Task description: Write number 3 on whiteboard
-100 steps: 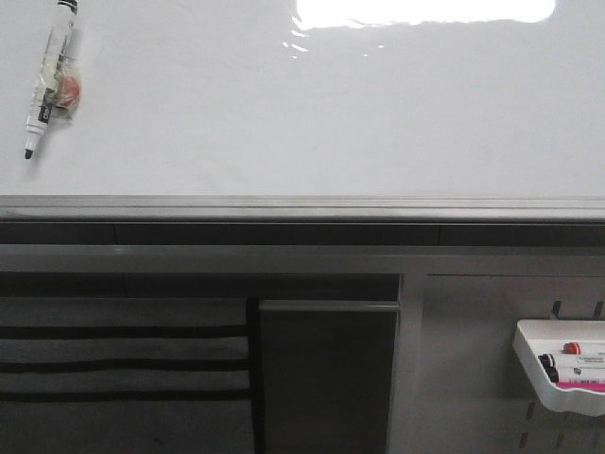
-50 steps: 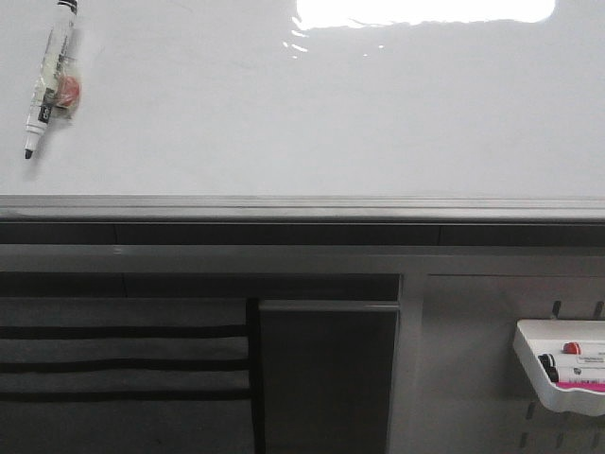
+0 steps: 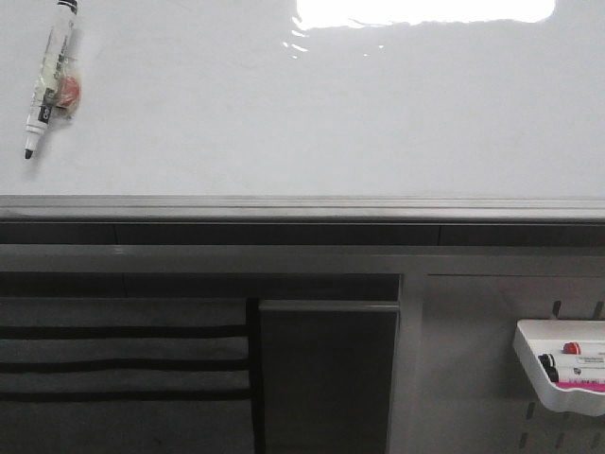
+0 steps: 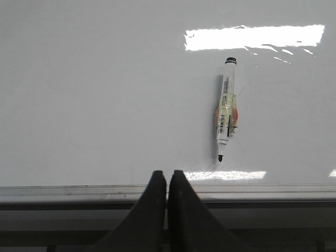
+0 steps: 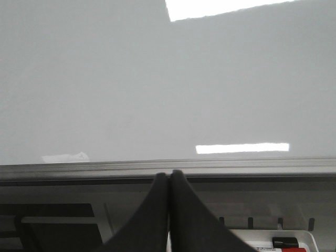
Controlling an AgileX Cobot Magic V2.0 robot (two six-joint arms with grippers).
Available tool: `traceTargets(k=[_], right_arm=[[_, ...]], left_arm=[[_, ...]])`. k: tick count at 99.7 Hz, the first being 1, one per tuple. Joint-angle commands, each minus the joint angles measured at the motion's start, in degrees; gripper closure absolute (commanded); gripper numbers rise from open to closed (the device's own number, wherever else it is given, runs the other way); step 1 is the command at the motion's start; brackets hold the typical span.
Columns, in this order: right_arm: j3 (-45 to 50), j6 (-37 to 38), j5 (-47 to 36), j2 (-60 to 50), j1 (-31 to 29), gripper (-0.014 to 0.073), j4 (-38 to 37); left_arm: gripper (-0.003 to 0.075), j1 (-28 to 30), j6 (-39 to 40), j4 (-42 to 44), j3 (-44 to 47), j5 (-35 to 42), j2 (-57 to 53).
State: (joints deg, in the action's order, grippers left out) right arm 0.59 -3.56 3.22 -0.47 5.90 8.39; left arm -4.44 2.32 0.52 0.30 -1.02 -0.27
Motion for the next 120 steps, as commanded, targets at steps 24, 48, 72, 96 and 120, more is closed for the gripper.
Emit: traceTargets(k=[24, 48, 72, 96, 120], right_arm=[[1.5, -0.1, -4.2, -0.9, -0.4, 0.0663, -0.3], [1.5, -0.1, -8.3, -0.9, -0.4, 0.0663, -0.3], [-4.7, -0.1, -3.2, -0.7, -0.4, 0.0663, 4.4], [-17.2, -0.2, 6.9, 6.3, -0.4, 0.0663, 4.3], [-29.3, -3.5, 21.2, 19.2, -0.4, 0.0663, 4.2]], left_arm=[[0.0741, 0.0, 0.4, 0.1, 0.3, 4.1, -1.5], [0.0741, 0.0, 0.4, 0.1, 0.3, 4.7, -1.5], [0.0741, 0.0, 0.5, -5.0, -4.0, 6.6, -1.4], [0.0741, 0.0, 0.5, -4.0, -20.7, -9.9, 6.7], [0.0741, 0.0, 0.4, 0.4, -34.1, -26.6, 19.4]])
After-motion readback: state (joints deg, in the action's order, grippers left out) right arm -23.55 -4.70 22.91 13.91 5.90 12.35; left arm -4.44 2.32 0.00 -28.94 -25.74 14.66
